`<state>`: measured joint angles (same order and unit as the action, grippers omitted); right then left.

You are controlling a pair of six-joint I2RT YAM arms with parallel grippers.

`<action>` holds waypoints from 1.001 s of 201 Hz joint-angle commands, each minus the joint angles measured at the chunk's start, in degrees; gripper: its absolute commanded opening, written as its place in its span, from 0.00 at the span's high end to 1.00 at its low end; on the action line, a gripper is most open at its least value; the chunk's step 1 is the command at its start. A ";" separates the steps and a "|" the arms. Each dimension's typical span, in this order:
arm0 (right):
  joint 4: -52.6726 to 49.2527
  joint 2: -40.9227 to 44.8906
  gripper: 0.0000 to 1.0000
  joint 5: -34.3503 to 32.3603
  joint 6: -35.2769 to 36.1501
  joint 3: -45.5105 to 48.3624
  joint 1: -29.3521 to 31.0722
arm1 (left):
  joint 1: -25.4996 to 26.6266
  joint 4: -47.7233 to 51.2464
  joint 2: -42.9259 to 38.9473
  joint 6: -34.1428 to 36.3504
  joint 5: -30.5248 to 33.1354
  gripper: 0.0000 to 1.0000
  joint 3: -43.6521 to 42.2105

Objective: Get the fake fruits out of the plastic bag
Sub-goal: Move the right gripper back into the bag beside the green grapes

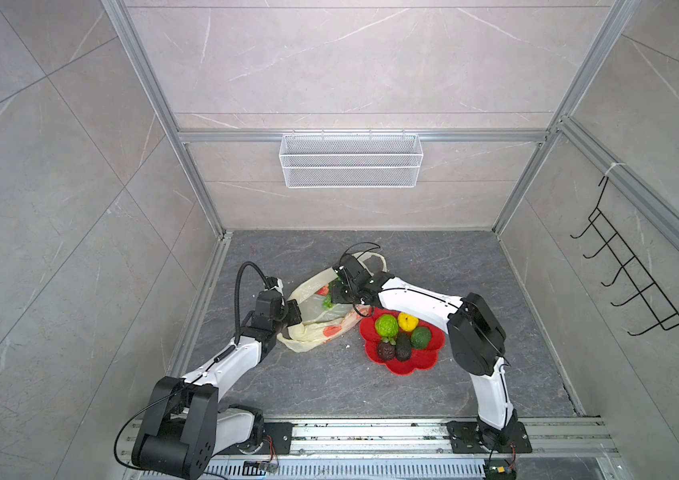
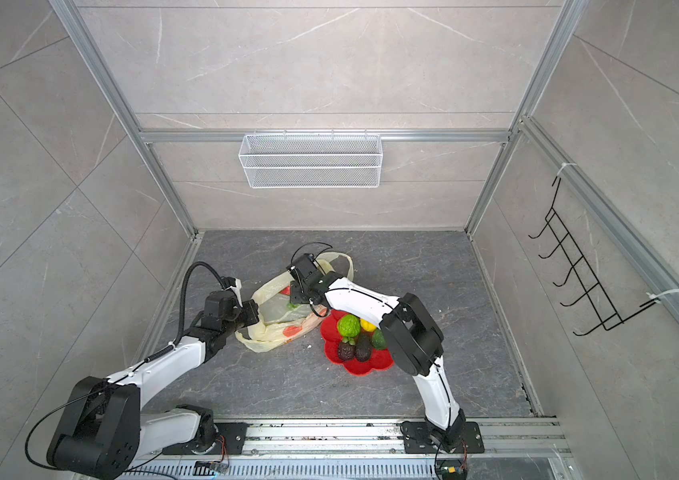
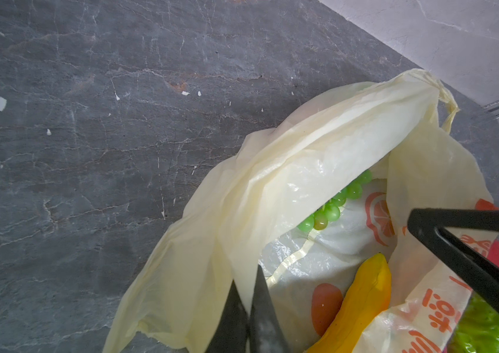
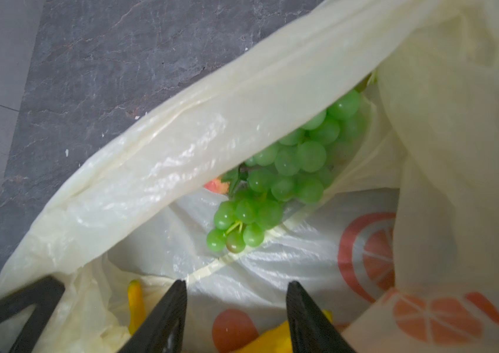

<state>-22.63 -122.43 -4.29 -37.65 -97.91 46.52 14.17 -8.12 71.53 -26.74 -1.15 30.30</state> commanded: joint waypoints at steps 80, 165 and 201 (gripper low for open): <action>-9.01 -13.90 0.46 0.30 15.58 -19.51 -0.08 | 0.10 -0.24 0.04 0.75 2.40 0.99 2.08; -7.42 -14.06 0.42 4.72 33.98 -20.08 -0.92 | 0.10 -0.21 -0.13 0.92 2.56 0.99 2.10; -9.39 -16.21 0.37 4.36 38.46 -23.10 -2.03 | 0.13 -0.41 -0.81 0.92 2.51 0.99 1.69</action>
<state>-29.82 -136.64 -0.32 -4.78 -117.82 45.52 14.17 -7.77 71.83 -26.74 0.16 30.55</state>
